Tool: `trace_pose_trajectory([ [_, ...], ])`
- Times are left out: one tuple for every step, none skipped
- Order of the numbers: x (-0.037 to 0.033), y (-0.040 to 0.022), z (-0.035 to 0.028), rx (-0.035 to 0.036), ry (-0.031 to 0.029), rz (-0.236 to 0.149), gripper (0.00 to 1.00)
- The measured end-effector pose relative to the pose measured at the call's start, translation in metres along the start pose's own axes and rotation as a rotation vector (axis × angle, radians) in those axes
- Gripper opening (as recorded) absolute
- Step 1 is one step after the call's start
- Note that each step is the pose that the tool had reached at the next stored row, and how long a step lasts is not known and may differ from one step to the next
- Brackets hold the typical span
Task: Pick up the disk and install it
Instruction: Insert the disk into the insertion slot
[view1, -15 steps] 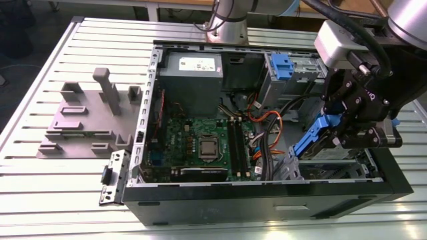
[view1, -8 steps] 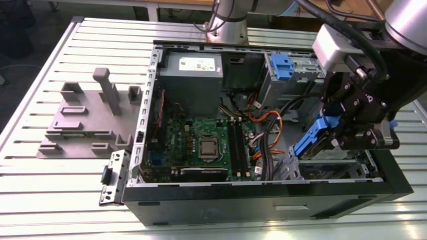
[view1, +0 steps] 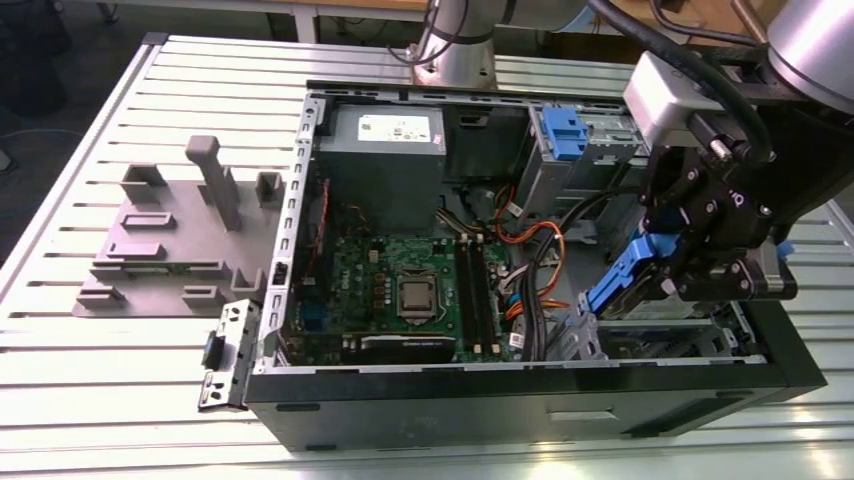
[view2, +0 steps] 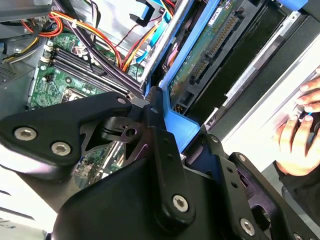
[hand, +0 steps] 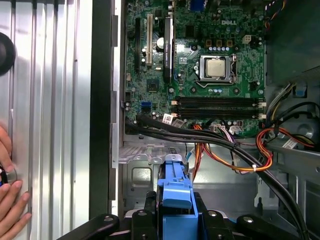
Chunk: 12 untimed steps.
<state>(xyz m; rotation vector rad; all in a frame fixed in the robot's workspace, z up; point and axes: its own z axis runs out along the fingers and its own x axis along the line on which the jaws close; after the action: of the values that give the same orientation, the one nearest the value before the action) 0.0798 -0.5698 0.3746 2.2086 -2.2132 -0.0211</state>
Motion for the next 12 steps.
trace_pose_trajectory([
  [0.0, 0.0, 0.0003, 0.0, 0.0001, 0.0, 0.37],
  [0.0, 0.0, 0.0006, 0.0, 0.0001, 0.0, 0.37],
  [0.0, 0.0, 0.0009, 0.0, 0.0001, 0.0, 0.37],
  [0.0, 0.0, 0.0012, 0.0, 0.0001, 0.0, 0.37],
  [0.0, 0.0, 0.0015, 0.0, 0.0001, 0.0, 0.37],
  [0.0, 0.0, 0.0019, 0.0, 0.0001, 0.0, 0.37],
  [0.0, -0.0001, 0.0023, 0.0, 0.0001, 0.0, 0.37],
  [0.0, -0.0001, 0.0026, 0.0, 0.0001, 0.0, 0.37],
  [0.0, 0.0, 0.003, 0.0, 0.0, 0.0, 0.37],
  [0.0, -0.0001, 0.0034, 0.0, 0.0001, 0.0, 0.37],
  [0.0, -0.0001, 0.0038, 0.0, 0.0001, 0.0, 0.37],
  [0.0, -0.0001, 0.0042, 0.0, 0.0001, 0.0, 0.37],
])
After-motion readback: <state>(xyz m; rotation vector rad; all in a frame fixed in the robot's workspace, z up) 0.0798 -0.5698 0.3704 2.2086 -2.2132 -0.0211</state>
